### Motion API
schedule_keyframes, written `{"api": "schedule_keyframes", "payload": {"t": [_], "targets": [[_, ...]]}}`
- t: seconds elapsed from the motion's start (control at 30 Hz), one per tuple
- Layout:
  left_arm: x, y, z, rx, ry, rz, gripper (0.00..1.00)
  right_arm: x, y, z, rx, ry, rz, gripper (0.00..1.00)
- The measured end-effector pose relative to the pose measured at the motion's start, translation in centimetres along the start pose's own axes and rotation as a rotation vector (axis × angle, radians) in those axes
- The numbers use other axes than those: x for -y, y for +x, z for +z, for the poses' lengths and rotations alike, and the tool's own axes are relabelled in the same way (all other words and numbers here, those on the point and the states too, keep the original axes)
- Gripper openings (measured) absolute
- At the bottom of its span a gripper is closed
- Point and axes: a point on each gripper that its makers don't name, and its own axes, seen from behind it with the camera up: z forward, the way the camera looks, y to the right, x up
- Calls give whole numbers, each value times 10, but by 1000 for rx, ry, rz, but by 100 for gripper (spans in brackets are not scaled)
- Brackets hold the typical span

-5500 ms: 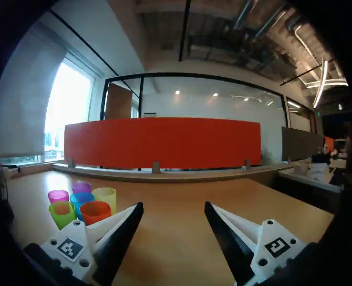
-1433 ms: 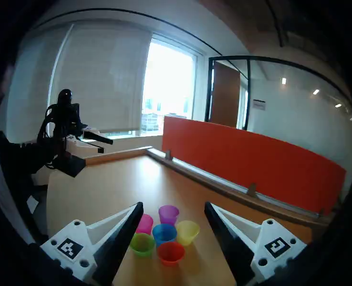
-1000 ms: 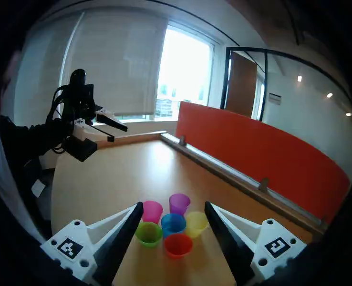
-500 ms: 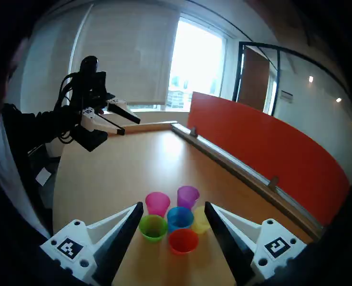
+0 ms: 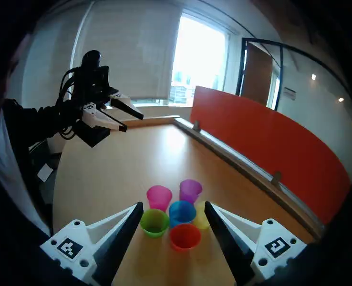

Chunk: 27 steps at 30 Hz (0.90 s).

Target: Pour water

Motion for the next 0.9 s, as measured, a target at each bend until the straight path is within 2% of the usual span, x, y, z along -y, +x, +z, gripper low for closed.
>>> {"api": "schedule_keyframes", "payload": {"t": [0.9], "targets": [[-6, -29, 24, 40, -36, 18, 86, 19, -40, 42, 77, 71, -13, 100]]}}
